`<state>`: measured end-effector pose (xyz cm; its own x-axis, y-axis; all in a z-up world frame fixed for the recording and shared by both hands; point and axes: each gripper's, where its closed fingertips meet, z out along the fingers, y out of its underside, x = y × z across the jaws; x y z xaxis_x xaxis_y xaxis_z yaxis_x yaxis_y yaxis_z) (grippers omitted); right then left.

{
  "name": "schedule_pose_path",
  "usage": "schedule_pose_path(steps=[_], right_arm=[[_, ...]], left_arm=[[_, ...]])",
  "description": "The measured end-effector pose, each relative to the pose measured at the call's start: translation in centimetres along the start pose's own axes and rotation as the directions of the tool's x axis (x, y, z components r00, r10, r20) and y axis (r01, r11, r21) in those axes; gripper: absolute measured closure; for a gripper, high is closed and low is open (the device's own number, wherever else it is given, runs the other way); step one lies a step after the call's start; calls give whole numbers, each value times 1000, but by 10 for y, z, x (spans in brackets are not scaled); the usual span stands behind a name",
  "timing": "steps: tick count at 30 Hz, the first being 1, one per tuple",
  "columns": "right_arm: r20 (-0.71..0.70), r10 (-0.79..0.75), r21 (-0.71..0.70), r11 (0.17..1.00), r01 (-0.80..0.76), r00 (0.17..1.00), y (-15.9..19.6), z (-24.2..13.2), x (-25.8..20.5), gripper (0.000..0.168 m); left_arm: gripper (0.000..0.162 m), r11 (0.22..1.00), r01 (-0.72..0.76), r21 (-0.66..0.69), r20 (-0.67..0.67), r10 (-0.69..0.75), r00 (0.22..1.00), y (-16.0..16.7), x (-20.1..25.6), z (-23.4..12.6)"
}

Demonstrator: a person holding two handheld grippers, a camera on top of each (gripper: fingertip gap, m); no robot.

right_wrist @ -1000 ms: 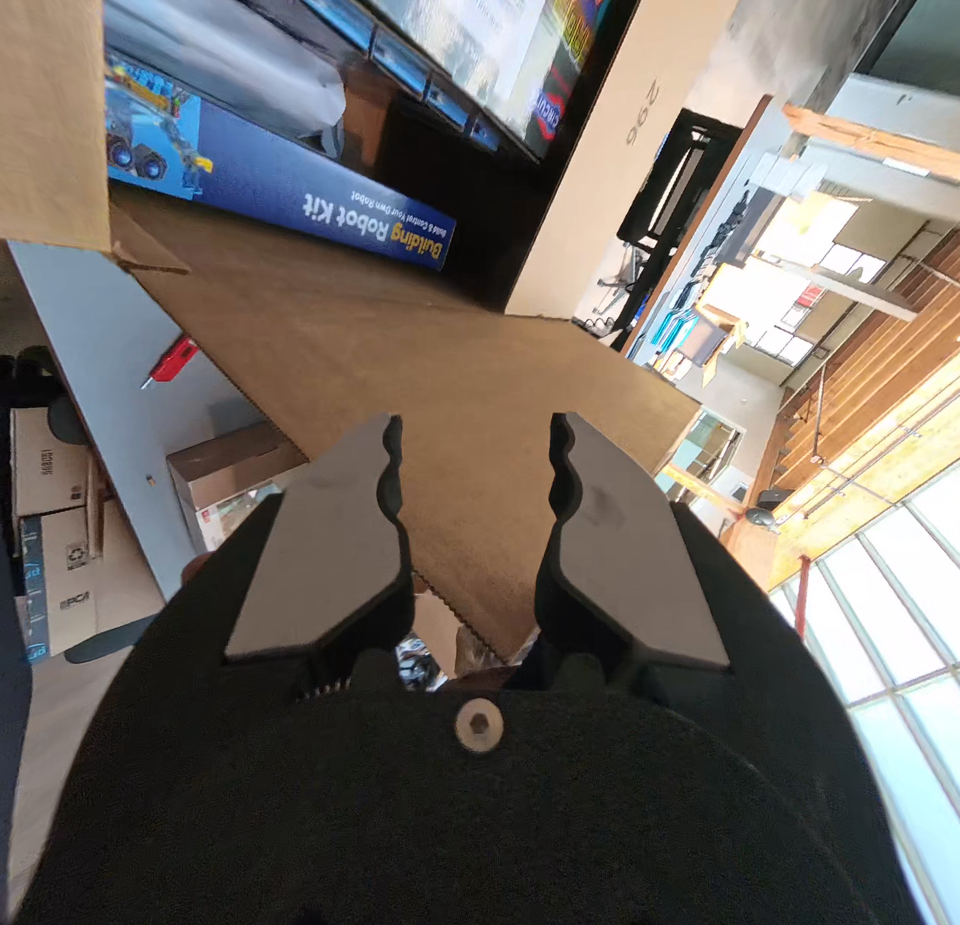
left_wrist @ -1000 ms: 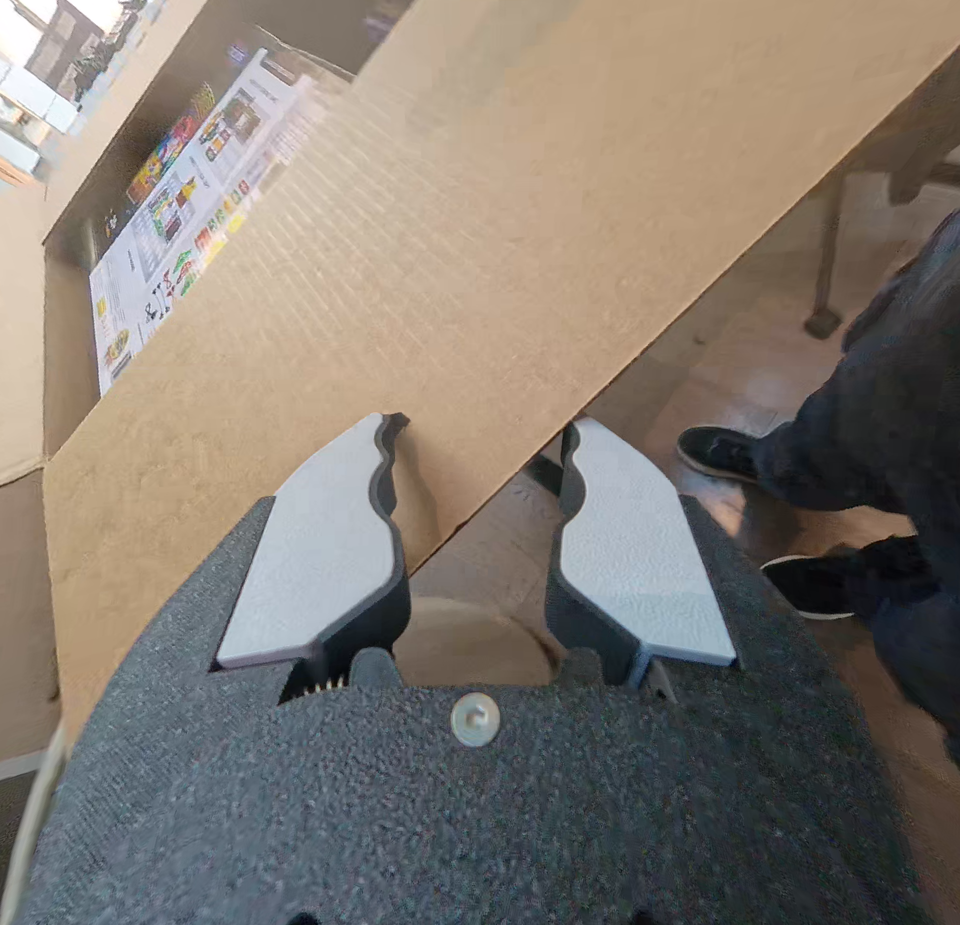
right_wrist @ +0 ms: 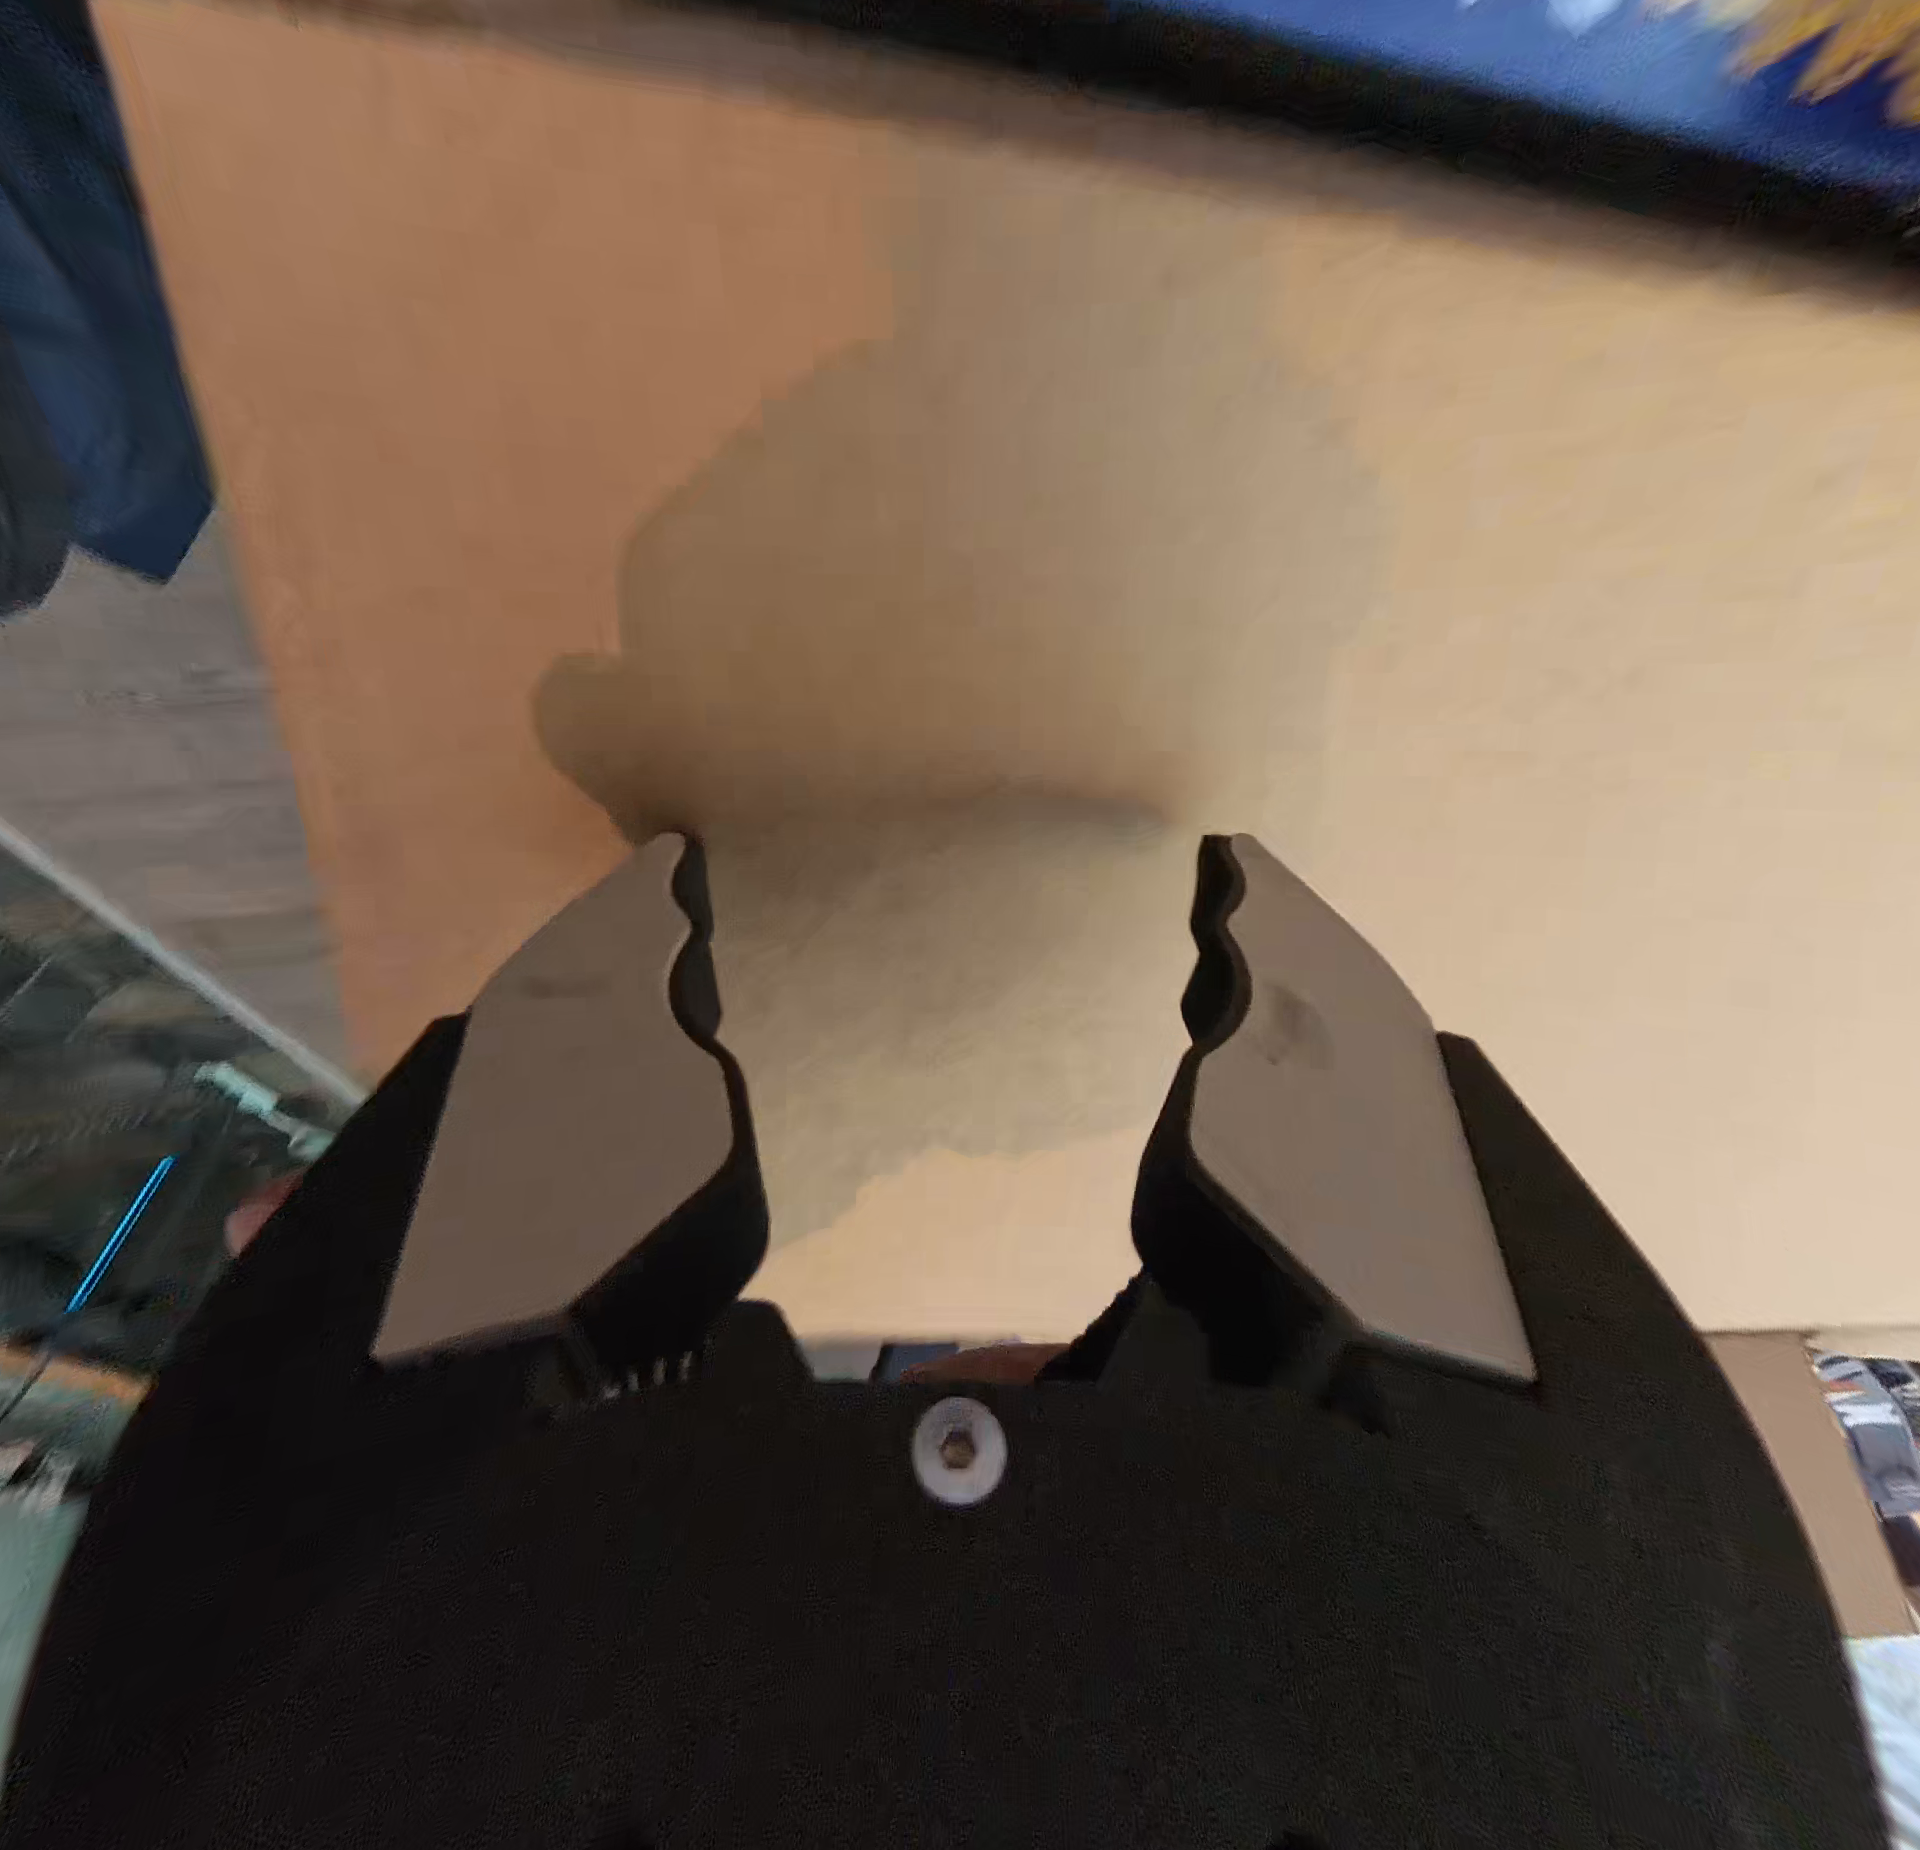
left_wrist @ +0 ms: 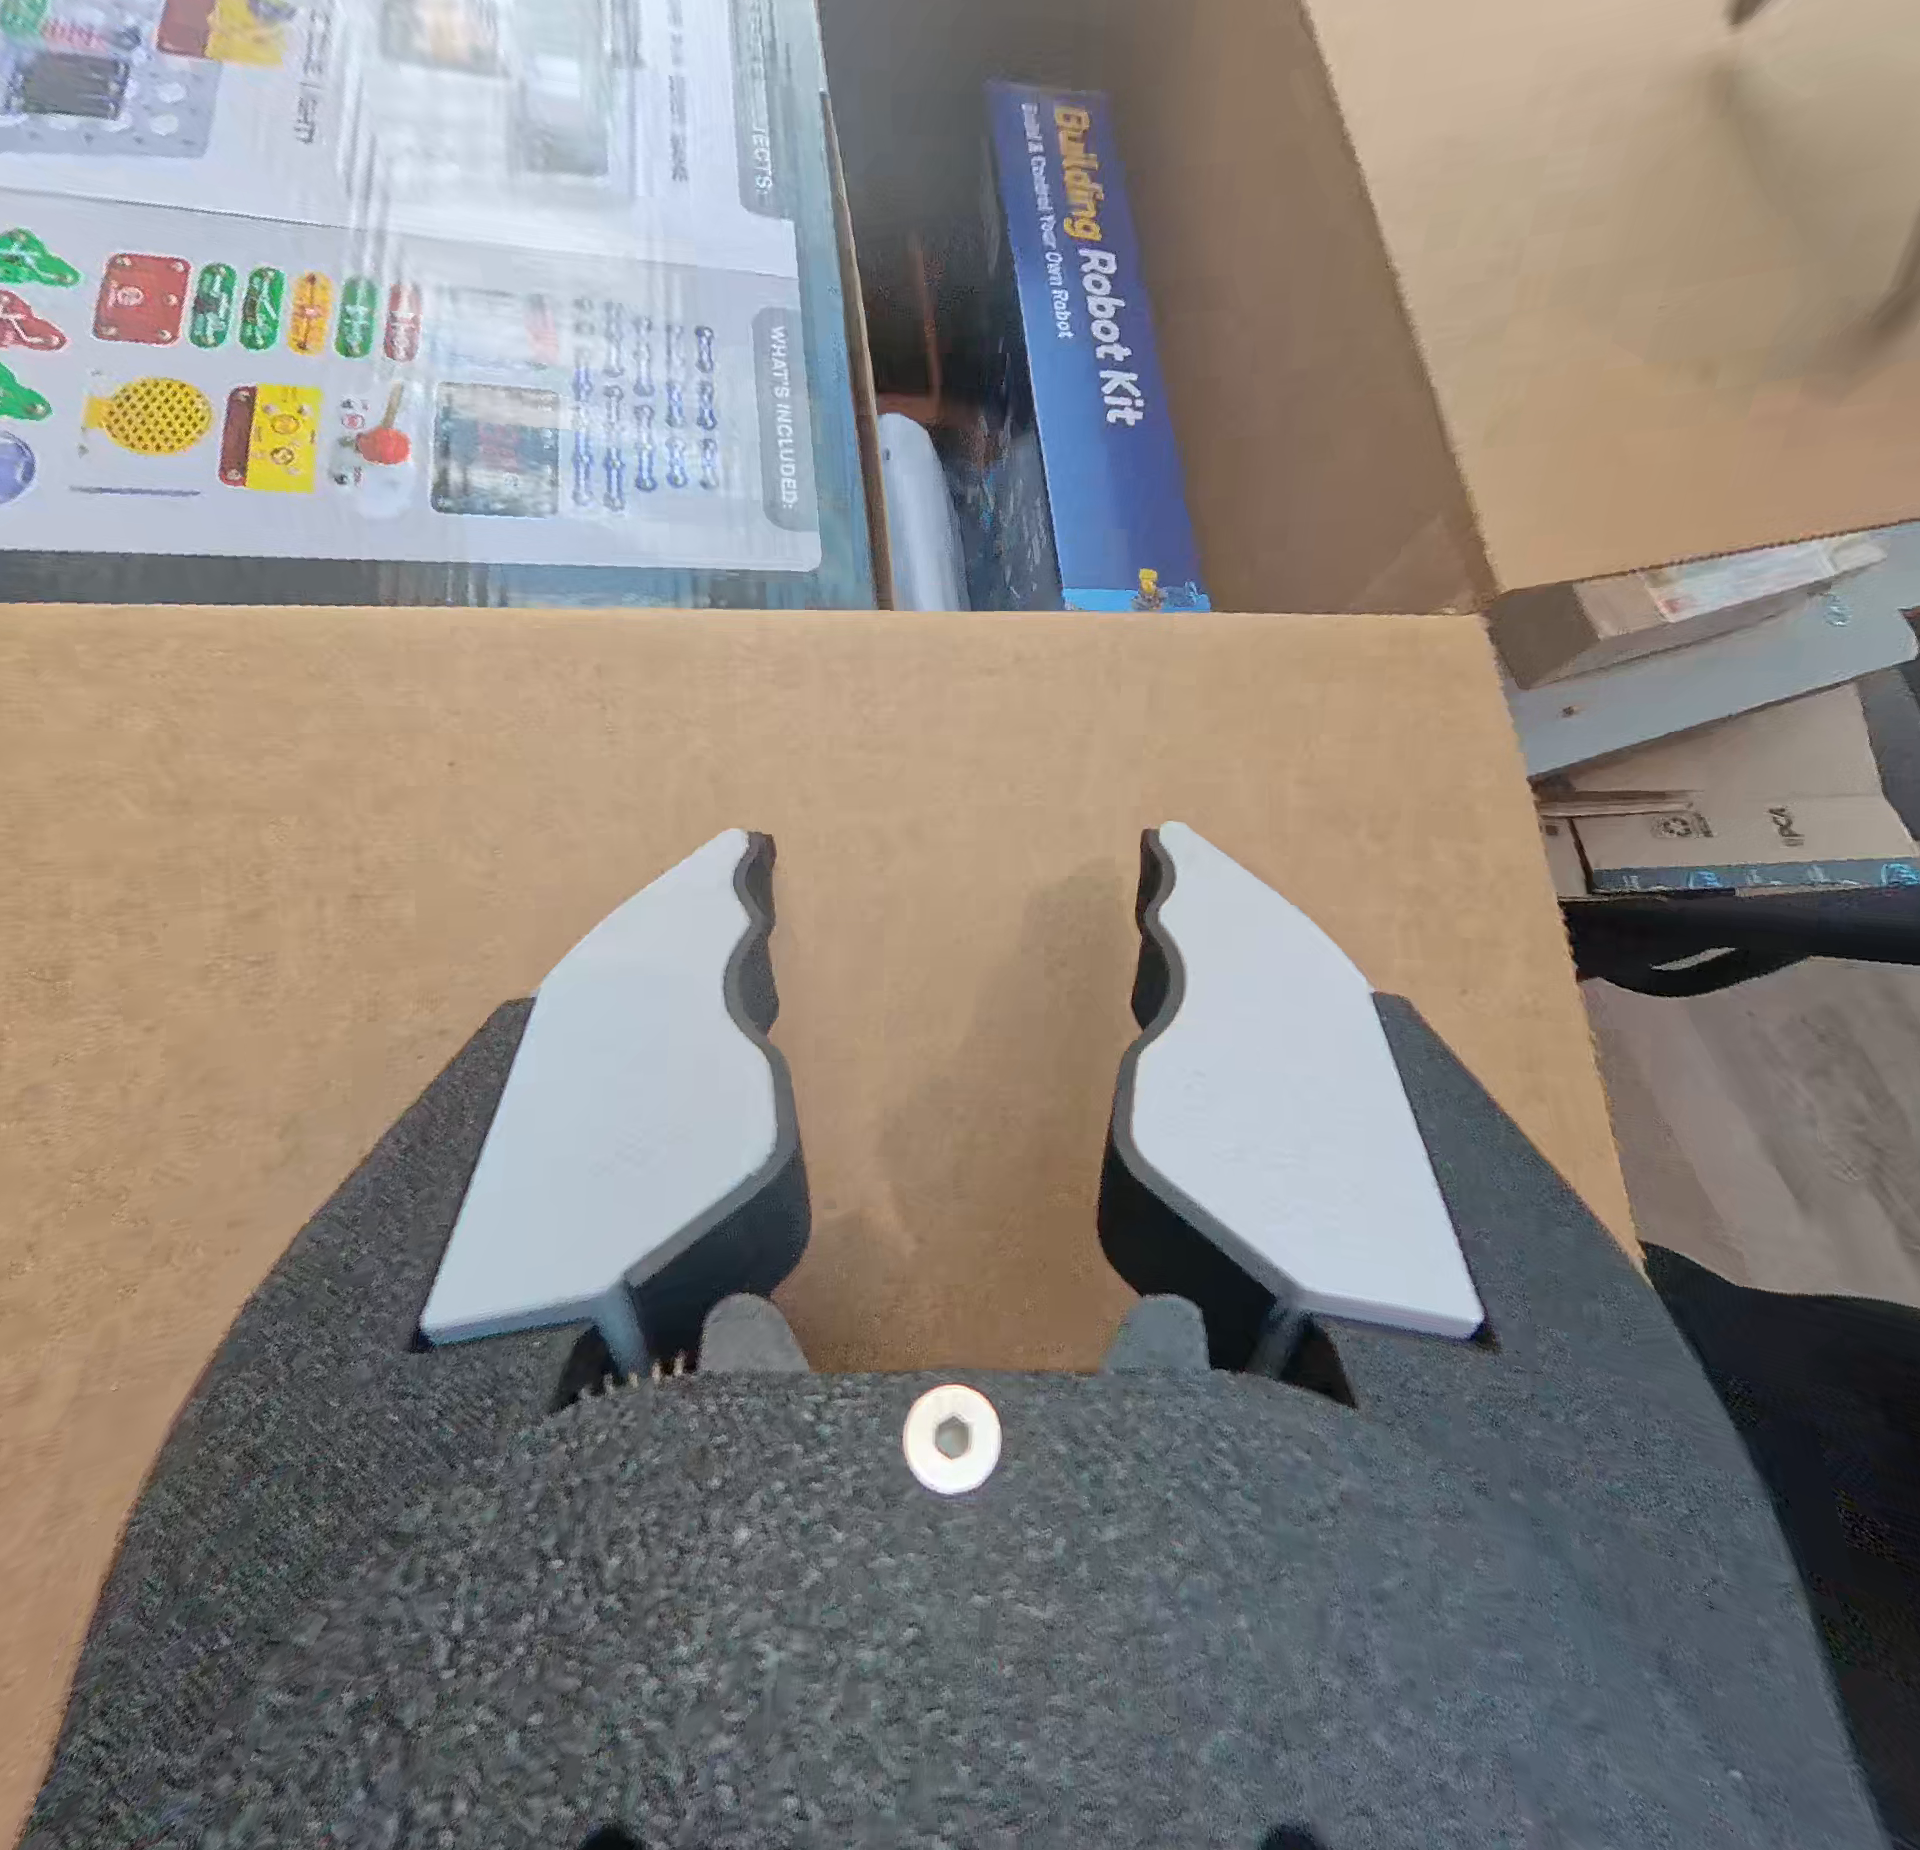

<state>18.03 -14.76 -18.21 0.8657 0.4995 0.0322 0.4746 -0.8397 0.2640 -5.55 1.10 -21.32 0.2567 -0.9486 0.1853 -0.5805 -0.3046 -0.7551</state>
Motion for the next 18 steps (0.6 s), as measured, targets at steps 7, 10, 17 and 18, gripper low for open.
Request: schedule_pose_path(steps=[7, 10, 17, 18], right_arm=[[-497, 153, 105, 988, -115, 854, -82, -2, 207, 78], [-570, 163, 103, 987, -127, 806, -100, 21, 253, 75], [-843, 34, 58, 998, 28, 537, -111, -19, 297, 77], [-866, 57, 89, 995, 41, 496, -108, -35, 298, 86]], left_arm=[[97, 993, 27, 116, 41, -32, 999, -7, -6, 12], [100, 990, 32, 139, 47, -39, 998, -7, -7, 12], [102, 981, 125, 151, 61, -135, 989, -8, -17, 7], [102, 978, 143, 154, 63, -154, 986, -9, -19, 6]])
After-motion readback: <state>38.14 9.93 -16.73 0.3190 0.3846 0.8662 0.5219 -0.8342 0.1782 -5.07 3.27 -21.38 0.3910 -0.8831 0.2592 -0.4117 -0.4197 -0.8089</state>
